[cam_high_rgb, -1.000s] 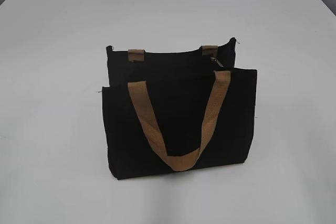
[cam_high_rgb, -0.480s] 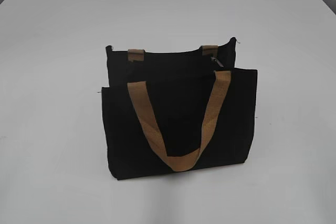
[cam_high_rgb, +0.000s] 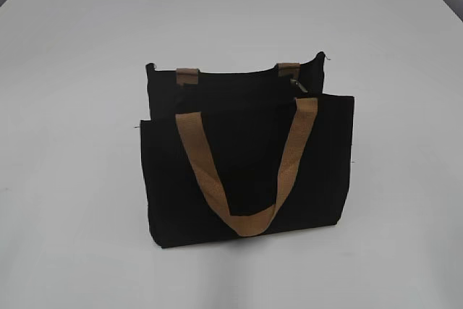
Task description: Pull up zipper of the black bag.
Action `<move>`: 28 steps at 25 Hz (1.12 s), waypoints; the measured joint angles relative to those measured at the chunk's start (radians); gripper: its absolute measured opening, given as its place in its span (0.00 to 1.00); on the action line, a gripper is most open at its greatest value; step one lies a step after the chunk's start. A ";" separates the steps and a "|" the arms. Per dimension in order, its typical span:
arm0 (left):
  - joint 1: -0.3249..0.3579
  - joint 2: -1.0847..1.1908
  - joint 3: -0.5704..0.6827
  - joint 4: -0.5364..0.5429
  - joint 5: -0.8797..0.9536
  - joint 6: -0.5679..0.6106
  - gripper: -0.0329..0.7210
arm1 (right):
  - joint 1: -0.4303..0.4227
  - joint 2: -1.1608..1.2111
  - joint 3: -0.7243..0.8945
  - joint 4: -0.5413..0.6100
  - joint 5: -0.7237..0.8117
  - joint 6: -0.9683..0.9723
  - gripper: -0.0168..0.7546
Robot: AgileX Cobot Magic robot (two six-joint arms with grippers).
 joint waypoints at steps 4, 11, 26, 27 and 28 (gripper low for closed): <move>0.000 0.000 0.000 0.000 0.000 0.000 0.55 | 0.000 0.000 0.000 0.000 0.000 0.000 0.75; 0.143 0.000 0.000 -0.003 -0.001 0.000 0.55 | -0.164 -0.037 0.000 0.005 -0.001 0.000 0.75; 0.318 -0.001 0.000 -0.004 -0.003 0.000 0.55 | -0.288 -0.201 0.001 0.015 -0.001 -0.002 0.75; 0.318 -0.001 0.000 -0.004 -0.003 0.000 0.55 | -0.288 -0.201 0.001 0.015 -0.001 -0.002 0.75; 0.318 -0.001 0.000 -0.004 -0.003 0.000 0.55 | -0.288 -0.201 0.001 0.015 -0.001 -0.002 0.75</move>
